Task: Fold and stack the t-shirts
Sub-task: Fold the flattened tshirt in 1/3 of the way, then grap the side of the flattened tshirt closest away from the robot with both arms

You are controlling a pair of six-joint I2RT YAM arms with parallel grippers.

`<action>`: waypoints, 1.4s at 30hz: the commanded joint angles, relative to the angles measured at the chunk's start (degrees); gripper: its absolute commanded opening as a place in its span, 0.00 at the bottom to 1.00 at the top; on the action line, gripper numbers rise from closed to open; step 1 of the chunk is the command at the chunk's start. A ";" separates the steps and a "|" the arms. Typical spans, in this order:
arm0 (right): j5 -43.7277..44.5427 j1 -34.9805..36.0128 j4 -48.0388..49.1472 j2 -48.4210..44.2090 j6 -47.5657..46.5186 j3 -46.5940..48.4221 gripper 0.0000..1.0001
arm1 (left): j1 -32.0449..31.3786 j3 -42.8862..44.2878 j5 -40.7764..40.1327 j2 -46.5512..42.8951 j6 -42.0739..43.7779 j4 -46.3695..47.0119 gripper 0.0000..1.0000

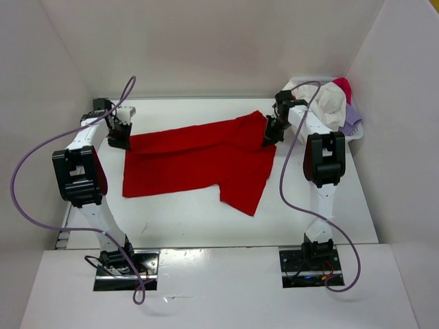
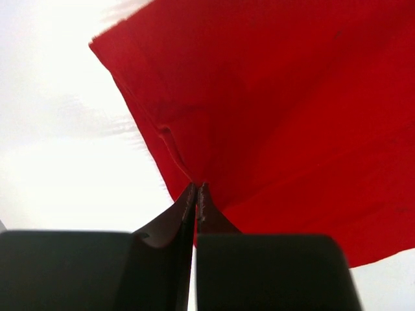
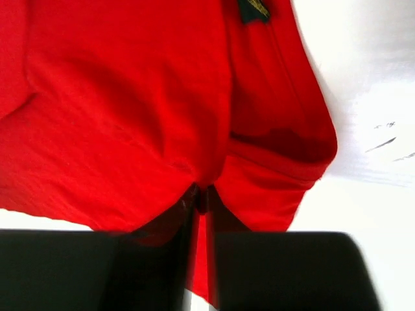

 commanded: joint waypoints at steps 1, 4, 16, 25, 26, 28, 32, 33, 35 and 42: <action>-0.71 -0.26 3.19 -2.50 0.25 -1.32 0.36 | 0.12 -0.93 -2.01 -0.67 1.04 -0.67 0.07; -0.10 -0.26 2.06 -5.56 0.25 -4.04 0.75 | 0.65 -0.93 -2.01 -1.37 1.04 -2.50 0.45; 12.83 10.46 4.41 -29.48 12.28 -32.85 0.84 | 3.29 -16.72 -10.63 -15.00 7.36 -8.75 0.74; 8.44 19.87 13.91 -32.66 21.60 -50.08 0.82 | 3.29 -26.85 -7.64 -18.17 5.96 -8.76 0.73; 7.82 20.48 14.87 -33.35 22.13 -51.06 0.81 | 3.29 -26.86 -7.64 -18.17 5.96 -8.23 0.73; 7.28 21.35 16.11 -33.36 22.84 -52.29 0.81 | 3.29 -27.47 -8.34 -17.56 5.96 -7.61 0.73; 6.76 23.82 17.25 -32.75 23.97 -53.44 0.80 | 3.29 -28.61 -8.34 -16.06 5.96 -5.86 0.70; 6.06 24.69 17.26 -32.74 23.98 -53.96 0.78 | 3.29 -28.62 -8.34 -16.06 5.96 -5.86 0.68; 5.36 25.23 18.74 -32.22 24.51 -54.50 0.70 | 3.29 -29.14 -7.82 -15.44 5.43 -5.07 0.61; 4.82 25.23 18.75 -32.74 25.03 -56.17 0.47 | 2.77 -27.56 -3.87 -12.29 5.43 -5.77 0.31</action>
